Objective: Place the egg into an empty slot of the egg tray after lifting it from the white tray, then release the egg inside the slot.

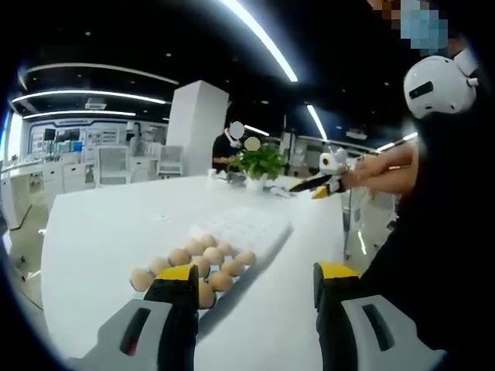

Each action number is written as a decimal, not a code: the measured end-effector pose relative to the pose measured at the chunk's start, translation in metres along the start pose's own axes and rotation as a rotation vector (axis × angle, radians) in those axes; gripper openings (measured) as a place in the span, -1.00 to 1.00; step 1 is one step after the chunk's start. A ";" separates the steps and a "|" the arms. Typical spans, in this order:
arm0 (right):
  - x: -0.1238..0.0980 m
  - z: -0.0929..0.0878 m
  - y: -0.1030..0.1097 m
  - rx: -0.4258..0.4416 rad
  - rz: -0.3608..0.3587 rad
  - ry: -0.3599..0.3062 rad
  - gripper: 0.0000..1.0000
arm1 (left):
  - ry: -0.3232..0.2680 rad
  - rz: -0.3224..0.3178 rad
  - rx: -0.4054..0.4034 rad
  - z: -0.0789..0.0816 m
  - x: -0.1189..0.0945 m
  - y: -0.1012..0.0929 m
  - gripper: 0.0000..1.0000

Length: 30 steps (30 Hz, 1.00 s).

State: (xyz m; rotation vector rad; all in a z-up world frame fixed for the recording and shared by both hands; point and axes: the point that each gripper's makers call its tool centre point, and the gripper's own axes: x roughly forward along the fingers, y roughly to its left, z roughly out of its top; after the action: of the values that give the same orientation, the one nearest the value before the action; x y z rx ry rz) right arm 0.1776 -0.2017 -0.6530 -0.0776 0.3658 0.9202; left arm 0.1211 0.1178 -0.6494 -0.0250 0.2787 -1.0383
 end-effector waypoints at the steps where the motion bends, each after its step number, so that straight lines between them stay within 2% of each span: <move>1: 0.000 -0.002 0.001 -0.002 0.005 0.009 0.29 | 0.000 0.000 -0.001 0.000 0.000 0.000 0.20; 30: 0.000 0.000 -0.002 0.008 -0.006 -0.002 0.29 | -0.002 0.004 -0.004 0.000 -0.003 0.003 0.20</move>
State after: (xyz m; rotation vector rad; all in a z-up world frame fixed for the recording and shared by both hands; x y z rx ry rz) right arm 0.1792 -0.2024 -0.6532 -0.0706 0.3668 0.9130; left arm 0.1225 0.1224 -0.6487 -0.0289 0.2793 -1.0340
